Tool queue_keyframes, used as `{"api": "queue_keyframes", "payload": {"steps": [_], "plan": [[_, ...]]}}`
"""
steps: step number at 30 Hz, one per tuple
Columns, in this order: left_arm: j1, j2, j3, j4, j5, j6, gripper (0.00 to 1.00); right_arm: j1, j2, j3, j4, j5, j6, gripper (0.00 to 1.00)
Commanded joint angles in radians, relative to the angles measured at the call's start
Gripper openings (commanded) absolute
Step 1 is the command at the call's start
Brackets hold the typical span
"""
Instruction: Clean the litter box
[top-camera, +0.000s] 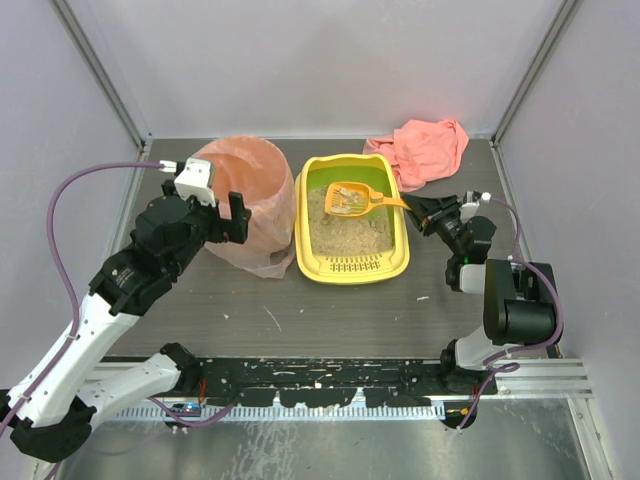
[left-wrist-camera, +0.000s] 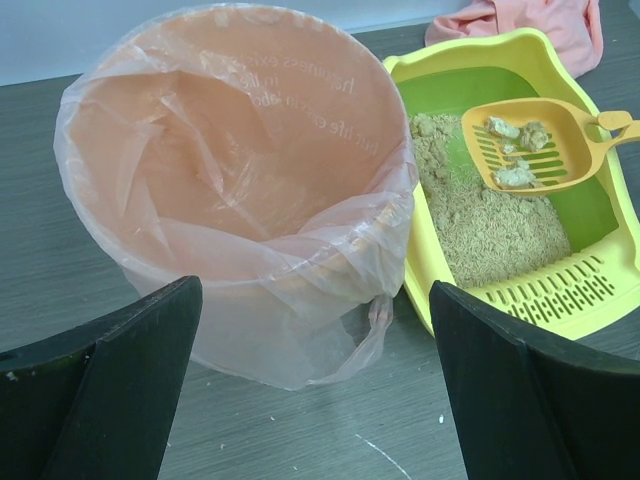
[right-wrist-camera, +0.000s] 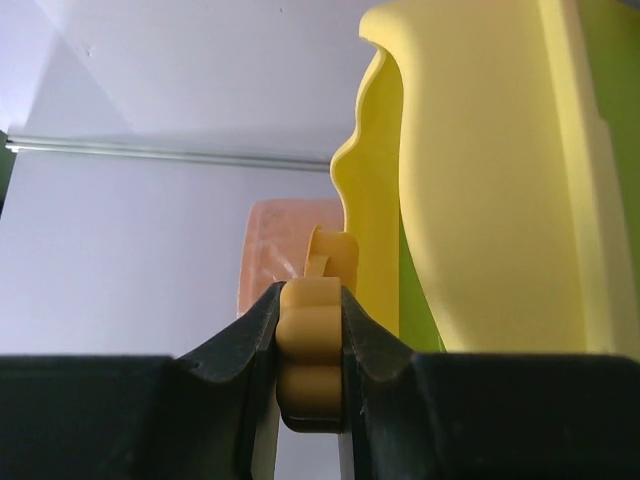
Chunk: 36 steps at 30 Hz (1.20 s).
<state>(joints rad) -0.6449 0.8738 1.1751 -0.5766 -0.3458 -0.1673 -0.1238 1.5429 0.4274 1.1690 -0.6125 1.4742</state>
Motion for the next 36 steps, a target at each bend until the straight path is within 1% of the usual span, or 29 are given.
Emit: {"api": "queue_keyframes", "payload": {"steps": [1, 3, 4, 7, 10, 13, 16, 17, 18, 19, 20, 22, 23, 26, 27, 29, 30, 31, 32, 34, 36], "plan": [[0.005, -0.002, 0.039, 0.013, -0.019, 0.008, 0.98, -0.042, -0.053, -0.009, 0.041, 0.055, 0.014, 0.01], [0.006, -0.016, 0.012, 0.036, -0.033, 0.011, 0.98, 0.024, -0.029, 0.071, 0.028, -0.024, -0.035, 0.01], [0.006, -0.025, -0.005, 0.060, -0.038, 0.016, 0.98, 0.038, -0.030, 0.077, 0.032, -0.036, -0.036, 0.01], [0.006, -0.015, 0.017, 0.029, -0.034, 0.012, 0.98, -0.035, -0.074, -0.001, 0.014, 0.055, -0.005, 0.01], [0.006, -0.025, 0.001, 0.041, -0.044, 0.012, 0.98, 0.027, -0.065, 0.075, -0.045, -0.024, -0.076, 0.01], [0.005, -0.021, 0.008, 0.035, -0.043, 0.010, 0.98, -0.024, -0.096, 0.005, -0.013, 0.055, -0.021, 0.01], [0.005, -0.025, 0.008, 0.029, -0.046, 0.010, 0.98, 0.027, -0.087, 0.092, -0.111, -0.026, -0.104, 0.00], [0.006, -0.027, 0.000, 0.039, -0.050, 0.013, 0.98, 0.016, -0.092, 0.069, -0.076, -0.002, -0.075, 0.01], [0.006, -0.026, 0.000, 0.038, -0.055, 0.013, 0.98, -0.019, -0.101, 0.034, -0.043, 0.026, -0.035, 0.01], [0.005, -0.022, 0.010, 0.023, -0.057, 0.010, 0.98, -0.048, -0.107, 0.008, -0.027, 0.052, -0.008, 0.01], [0.005, -0.020, 0.019, 0.009, -0.055, 0.008, 0.98, -0.051, -0.106, 0.011, -0.030, 0.054, -0.007, 0.01], [0.006, -0.027, 0.010, 0.020, -0.058, 0.010, 0.98, 0.017, -0.084, 0.081, -0.045, -0.017, -0.062, 0.01], [0.006, -0.028, 0.001, 0.027, -0.061, 0.013, 0.98, 0.043, -0.080, 0.093, -0.036, -0.027, -0.060, 0.01], [0.005, -0.017, 0.024, -0.002, -0.063, 0.010, 0.98, -0.045, -0.114, 0.012, -0.024, 0.069, 0.006, 0.01], [0.005, -0.017, 0.031, -0.012, -0.064, 0.008, 0.98, -0.045, -0.112, 0.000, -0.010, 0.071, 0.017, 0.01], [0.007, -0.037, 0.008, 0.010, -0.074, 0.009, 0.98, 0.026, -0.088, 0.070, -0.014, -0.007, -0.035, 0.01], [0.005, -0.043, -0.010, 0.028, -0.078, 0.014, 0.98, 0.048, -0.089, 0.088, -0.018, -0.012, -0.046, 0.00], [0.005, -0.044, -0.017, 0.036, -0.081, 0.016, 0.98, 0.041, -0.102, 0.073, -0.020, 0.009, -0.042, 0.01], [0.006, -0.038, -0.010, 0.029, -0.081, 0.016, 0.98, 0.004, -0.119, 0.044, -0.034, 0.041, -0.034, 0.01], [0.005, -0.028, 0.019, -0.010, -0.077, 0.005, 0.98, -0.035, -0.134, 0.014, -0.045, 0.076, -0.014, 0.01], [0.006, -0.039, 0.007, 0.000, -0.083, 0.007, 0.98, 0.018, -0.109, 0.080, -0.040, 0.004, -0.051, 0.01]]}}
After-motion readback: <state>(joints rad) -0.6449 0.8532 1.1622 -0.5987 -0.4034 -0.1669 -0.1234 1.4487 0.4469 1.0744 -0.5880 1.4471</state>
